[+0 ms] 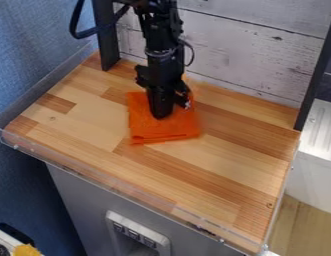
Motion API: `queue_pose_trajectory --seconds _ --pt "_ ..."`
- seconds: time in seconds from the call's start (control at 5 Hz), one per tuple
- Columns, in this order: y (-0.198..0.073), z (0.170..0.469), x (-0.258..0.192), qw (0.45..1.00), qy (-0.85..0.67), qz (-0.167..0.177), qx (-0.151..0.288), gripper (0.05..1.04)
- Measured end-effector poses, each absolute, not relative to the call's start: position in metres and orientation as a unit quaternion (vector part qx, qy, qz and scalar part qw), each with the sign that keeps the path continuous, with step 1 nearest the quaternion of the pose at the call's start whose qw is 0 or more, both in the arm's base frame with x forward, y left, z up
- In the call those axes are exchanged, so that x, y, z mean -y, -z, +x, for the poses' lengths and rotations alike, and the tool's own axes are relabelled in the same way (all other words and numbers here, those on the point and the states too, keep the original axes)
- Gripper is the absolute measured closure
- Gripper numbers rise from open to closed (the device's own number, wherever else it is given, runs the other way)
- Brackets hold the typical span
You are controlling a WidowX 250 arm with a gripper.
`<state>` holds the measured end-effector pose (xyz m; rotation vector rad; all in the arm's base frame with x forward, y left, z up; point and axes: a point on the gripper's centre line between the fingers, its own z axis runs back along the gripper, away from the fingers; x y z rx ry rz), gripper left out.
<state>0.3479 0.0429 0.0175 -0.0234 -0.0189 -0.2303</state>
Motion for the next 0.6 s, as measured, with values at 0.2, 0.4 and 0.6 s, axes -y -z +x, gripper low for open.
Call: queue_pose_trajectory --seconds 0.2,0.4,0.6 --pt "-0.018 0.355 -0.044 0.997 0.074 -0.018 -0.001 1.025" --pt "-0.015 0.361 -0.049 0.999 0.039 -0.019 -0.006 1.0" --pt "-0.027 0.368 -0.052 1.0 0.014 -0.015 -0.008 0.848"
